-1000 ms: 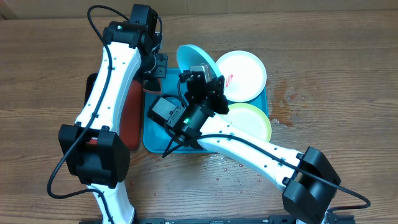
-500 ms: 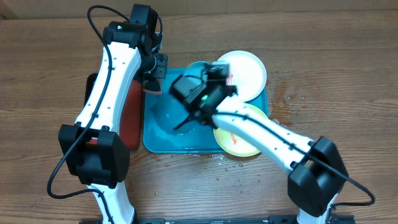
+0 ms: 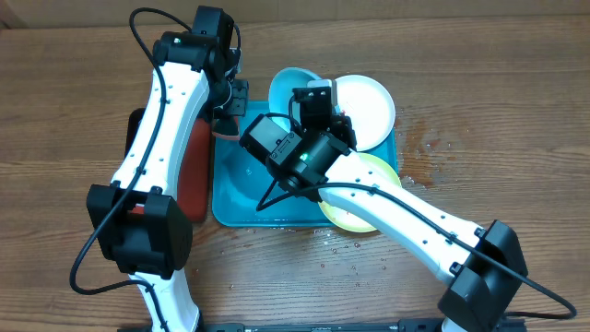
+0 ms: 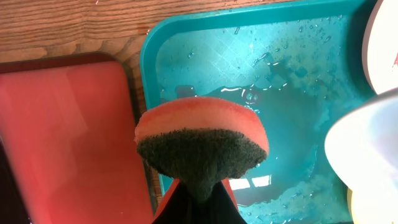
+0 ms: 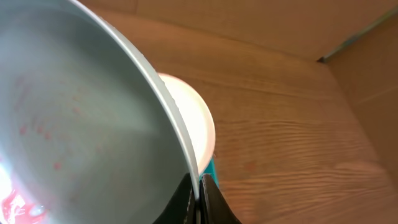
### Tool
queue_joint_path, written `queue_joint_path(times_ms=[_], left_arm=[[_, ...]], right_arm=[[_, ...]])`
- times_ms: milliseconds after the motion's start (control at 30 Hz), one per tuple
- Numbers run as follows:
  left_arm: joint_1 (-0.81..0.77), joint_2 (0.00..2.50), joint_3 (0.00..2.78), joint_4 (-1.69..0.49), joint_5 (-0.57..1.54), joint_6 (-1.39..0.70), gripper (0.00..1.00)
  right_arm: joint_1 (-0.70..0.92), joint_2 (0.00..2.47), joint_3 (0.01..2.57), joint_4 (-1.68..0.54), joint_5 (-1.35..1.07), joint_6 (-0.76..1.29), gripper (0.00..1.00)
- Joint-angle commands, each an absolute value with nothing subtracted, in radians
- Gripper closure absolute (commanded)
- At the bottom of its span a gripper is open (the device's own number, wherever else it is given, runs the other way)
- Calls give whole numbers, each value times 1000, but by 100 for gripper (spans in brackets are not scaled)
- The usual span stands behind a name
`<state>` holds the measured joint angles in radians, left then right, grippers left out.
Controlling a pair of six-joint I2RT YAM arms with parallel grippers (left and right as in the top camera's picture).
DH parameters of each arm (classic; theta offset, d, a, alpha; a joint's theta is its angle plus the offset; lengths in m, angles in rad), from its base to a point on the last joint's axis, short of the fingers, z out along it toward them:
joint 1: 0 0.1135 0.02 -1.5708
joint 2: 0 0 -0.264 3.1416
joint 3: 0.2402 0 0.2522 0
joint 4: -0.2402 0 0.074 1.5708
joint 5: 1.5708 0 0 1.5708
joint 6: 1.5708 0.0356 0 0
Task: Clean dirty plates on tray and stack at the side
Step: 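Lift the light blue plate with the right gripper and tilt it up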
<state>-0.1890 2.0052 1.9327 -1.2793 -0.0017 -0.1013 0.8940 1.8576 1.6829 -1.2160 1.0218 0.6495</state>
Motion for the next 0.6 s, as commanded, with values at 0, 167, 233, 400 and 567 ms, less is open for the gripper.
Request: queue_joint_path(times_ms=[0,167,233,400,567], left_arm=[[-181,2001,1951,-1282,-7,-94,96],[-181,2001,1951,-1278,-7,-105,95],[-181,2001,1951,-1282,-7,-105,96],[-181,2001,1951,-1275,-7,-113,96],[-182,2001,1951,-1274,-5,-120,96]], right_arm=[[913,1828,1709,-1298,1161,721,96],[902,1826,1708,-1334,1172,727,96],[896,1825,1708,-1382,1286,796,96],[944,1825,1708,-1364,1303,783,96],[994,1825,1708,-1393,1422,812,96]])
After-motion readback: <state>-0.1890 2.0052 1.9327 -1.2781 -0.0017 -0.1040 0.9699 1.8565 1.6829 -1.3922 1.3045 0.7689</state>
